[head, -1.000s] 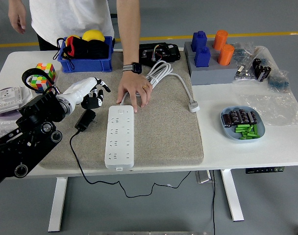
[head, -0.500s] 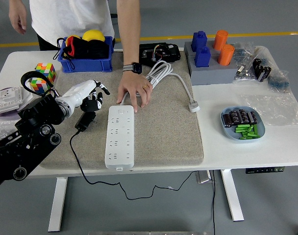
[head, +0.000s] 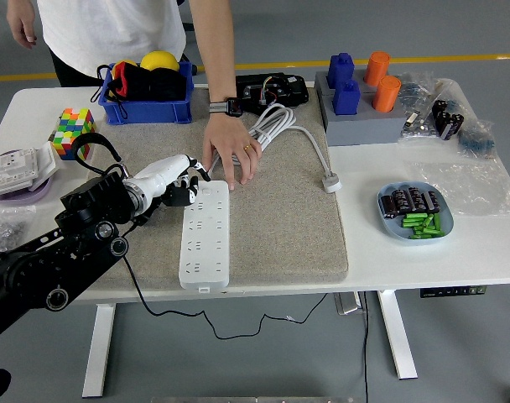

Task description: Pull the plug out,throw it away,press the button

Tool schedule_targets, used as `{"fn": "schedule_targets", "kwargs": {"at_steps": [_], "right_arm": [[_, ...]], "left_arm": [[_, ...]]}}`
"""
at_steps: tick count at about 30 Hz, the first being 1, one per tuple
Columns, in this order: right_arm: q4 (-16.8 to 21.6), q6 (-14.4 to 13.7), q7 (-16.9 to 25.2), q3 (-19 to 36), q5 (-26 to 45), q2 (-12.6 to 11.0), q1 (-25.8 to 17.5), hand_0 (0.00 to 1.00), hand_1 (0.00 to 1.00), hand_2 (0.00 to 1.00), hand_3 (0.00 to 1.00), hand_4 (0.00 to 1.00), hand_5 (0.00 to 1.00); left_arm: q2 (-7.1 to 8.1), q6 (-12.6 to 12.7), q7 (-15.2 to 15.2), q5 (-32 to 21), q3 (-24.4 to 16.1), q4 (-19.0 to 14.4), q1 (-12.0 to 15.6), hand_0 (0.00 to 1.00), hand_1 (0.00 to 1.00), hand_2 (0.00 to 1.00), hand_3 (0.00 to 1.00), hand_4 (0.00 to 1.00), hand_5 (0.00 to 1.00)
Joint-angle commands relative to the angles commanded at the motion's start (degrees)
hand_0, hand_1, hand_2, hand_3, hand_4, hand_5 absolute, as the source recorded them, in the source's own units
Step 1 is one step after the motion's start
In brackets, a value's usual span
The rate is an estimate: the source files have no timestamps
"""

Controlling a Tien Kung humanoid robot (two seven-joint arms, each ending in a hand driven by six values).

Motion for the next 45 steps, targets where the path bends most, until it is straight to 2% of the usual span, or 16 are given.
{"fn": "schedule_targets", "kwargs": {"at_steps": [8,23,41,45], "right_arm": [[-0.1,0.0,0.0,0.1,0.0,0.0,0.0,0.733,0.678,0.66,0.632,0.745,0.597],[0.0,0.0,0.0,-0.1,0.1,0.0,0.1,0.733,0.678,0.66,0.633,0.745,0.597],[0.0,0.0,0.0,-0.1,0.0,0.0,0.2,0.733,0.678,0.66,0.633,0.745,0.597],[0.1,0.0,0.0,0.0,0.0,0.0,0.2,0.733,0.678,0.66,0.632,0.745,0.596]], "left_arm": [[-0.9,-0.1,-0.1,-0.6,1.8,2.0,-1.1,0.054,0.011,0.15,0.647,0.028,0.002],[-1.22,-0.3,0.2,0.1,2.8,4.7,-1.8,0.054,0.011,0.151,0.648,0.027,0.002],[-1.0,-0.6,0.2,-0.9,4.6,5.4,-2.0,0.053,0.011,0.151,0.642,0.027,0.002],[-0.74,-0.4,-0.1,-0.4,3.0,3.9,-1.6,0.052,0.011,0.15,0.642,0.028,0.002]]}}
